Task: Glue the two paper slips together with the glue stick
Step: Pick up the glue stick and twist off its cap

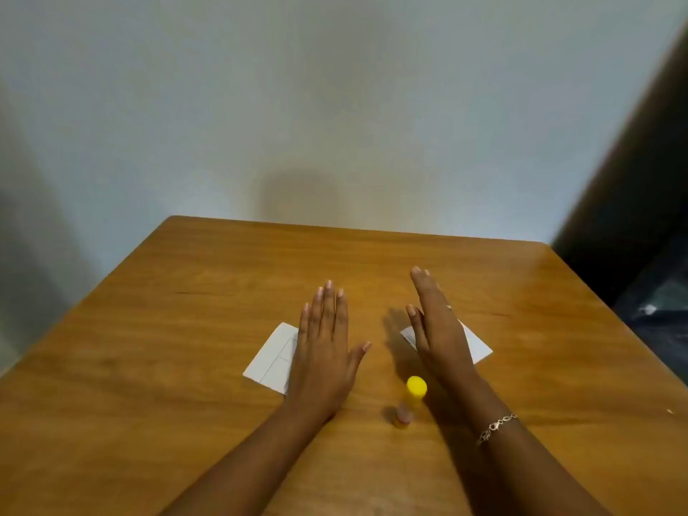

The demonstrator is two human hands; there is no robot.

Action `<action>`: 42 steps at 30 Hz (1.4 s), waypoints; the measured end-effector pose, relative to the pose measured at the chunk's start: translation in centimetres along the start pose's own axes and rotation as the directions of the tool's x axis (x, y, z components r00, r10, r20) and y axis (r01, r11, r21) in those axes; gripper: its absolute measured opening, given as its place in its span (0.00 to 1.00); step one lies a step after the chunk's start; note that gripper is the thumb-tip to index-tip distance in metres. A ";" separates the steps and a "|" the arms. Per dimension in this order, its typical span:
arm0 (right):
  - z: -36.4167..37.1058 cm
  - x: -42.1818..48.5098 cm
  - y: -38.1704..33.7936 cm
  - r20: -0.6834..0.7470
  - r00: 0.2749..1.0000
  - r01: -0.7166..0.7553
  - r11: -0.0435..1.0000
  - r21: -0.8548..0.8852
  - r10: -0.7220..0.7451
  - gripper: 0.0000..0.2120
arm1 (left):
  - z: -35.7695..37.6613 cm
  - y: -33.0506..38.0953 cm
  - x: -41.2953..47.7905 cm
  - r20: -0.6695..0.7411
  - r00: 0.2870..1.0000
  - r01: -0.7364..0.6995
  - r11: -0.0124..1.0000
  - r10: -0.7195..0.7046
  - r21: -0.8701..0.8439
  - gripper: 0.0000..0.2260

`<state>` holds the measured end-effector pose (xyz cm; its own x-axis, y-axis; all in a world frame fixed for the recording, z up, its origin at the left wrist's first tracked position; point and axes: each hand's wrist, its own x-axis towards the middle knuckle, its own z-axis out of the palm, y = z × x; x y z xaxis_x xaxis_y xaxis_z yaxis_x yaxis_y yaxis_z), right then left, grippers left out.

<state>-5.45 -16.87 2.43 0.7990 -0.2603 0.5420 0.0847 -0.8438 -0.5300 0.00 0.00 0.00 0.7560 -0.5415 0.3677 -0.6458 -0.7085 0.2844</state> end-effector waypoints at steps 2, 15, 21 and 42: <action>-0.9 -1.3 -0.9 -0.036 0.998 -0.043 0.998 0.037 0.044 0.22 | -0.4 0.6 -1.3 0.004 1.000 0.004 1.000 -0.004 -0.018 0.33; -2.8 -9.1 -5.5 -0.111 0.973 -0.161 0.940 0.300 0.202 0.10 | -0.2 4.4 -8.0 -0.087 0.994 -0.085 0.956 0.063 -0.279 0.23; -2.4 -9.3 -6.6 -0.072 0.986 -0.136 0.973 0.184 0.151 0.05 | -1.2 5.4 -10.1 -0.072 0.996 -0.084 0.903 0.059 -0.421 0.24; -3.0 -8.8 -9.7 0.159 0.986 -0.065 0.994 0.086 0.051 0.07 | -2.3 4.5 -10.6 -0.215 0.970 -0.056 0.749 -0.117 -0.661 0.10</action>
<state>-15.12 -7.82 4.74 0.8870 -0.2247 0.4034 0.0832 -0.7816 -0.6182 -11.16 3.59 -0.55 0.7858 -0.3447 0.5135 -0.5961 -0.2010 0.7773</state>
